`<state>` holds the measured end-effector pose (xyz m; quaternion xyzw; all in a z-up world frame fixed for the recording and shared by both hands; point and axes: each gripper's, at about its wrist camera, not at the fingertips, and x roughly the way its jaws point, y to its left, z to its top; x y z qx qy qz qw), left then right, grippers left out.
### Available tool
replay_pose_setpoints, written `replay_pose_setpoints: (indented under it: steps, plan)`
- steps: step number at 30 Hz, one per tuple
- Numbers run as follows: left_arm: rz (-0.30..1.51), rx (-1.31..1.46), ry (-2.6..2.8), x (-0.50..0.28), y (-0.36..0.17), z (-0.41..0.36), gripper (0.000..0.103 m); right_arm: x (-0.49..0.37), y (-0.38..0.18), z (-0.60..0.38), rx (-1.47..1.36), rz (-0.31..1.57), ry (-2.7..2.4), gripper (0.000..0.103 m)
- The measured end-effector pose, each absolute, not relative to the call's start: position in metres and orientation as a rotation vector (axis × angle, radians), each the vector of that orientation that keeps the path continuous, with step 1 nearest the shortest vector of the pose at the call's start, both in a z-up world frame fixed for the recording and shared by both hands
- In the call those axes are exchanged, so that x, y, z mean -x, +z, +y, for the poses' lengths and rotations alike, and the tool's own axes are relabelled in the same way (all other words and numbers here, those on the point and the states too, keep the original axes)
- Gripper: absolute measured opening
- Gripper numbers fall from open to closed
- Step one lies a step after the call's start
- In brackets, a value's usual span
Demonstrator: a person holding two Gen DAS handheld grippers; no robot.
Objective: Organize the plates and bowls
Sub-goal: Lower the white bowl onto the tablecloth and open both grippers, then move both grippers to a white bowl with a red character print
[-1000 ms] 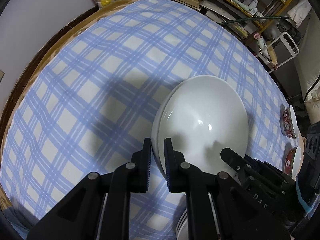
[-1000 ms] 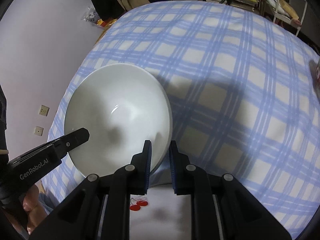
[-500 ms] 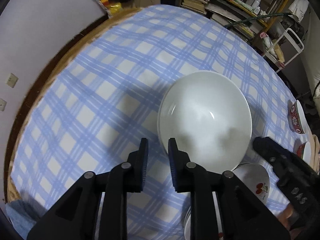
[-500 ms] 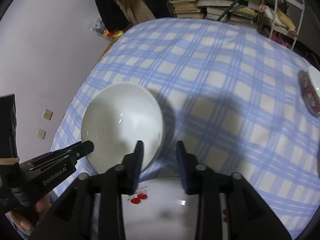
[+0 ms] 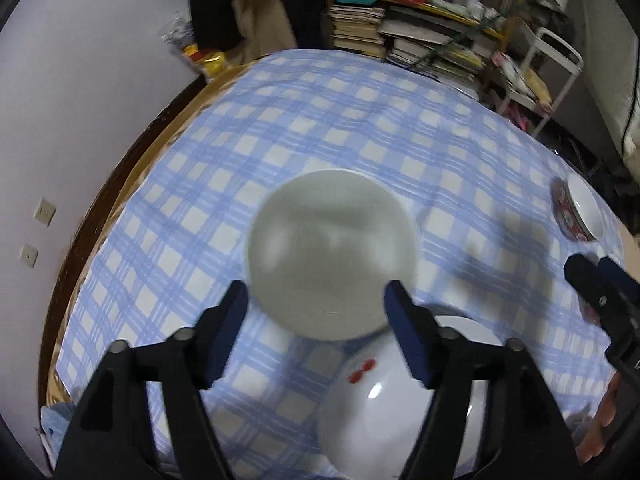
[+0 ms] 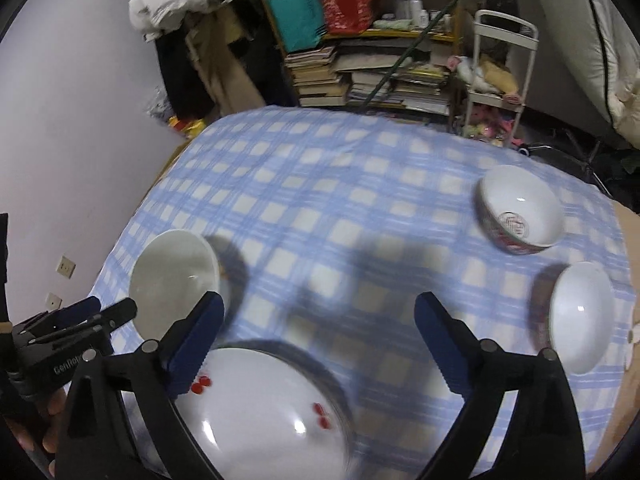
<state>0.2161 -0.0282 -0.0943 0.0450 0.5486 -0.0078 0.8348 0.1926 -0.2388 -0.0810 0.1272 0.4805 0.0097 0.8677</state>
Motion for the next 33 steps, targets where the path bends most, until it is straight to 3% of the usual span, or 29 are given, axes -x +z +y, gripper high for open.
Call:
replay_pose_setpoints:
  steps: [4,12,19,33]
  plan:
    - [1.162,-0.121,-0.004,-0.218,-0.089,-0.055,0.082,-0.188,-0.075,-0.270,-0.255,0.990,-0.044,0.101]
    - [1.155,-0.143,-0.110,-0.241,-0.070,-0.100,0.082,-0.177,-0.080,-0.335,-0.370,0.942,-0.143,0.101]
    - [1.033,-0.185,-0.206,-0.253,-0.059,-0.155,0.082,-0.172,-0.085,-0.366,-0.379,0.862,-0.172,0.100]
    - [1.046,-0.216,-0.279,-0.298,-0.094,-0.233,0.082,-0.200,-0.089,-0.407,-0.428,0.752,-0.166,0.100]
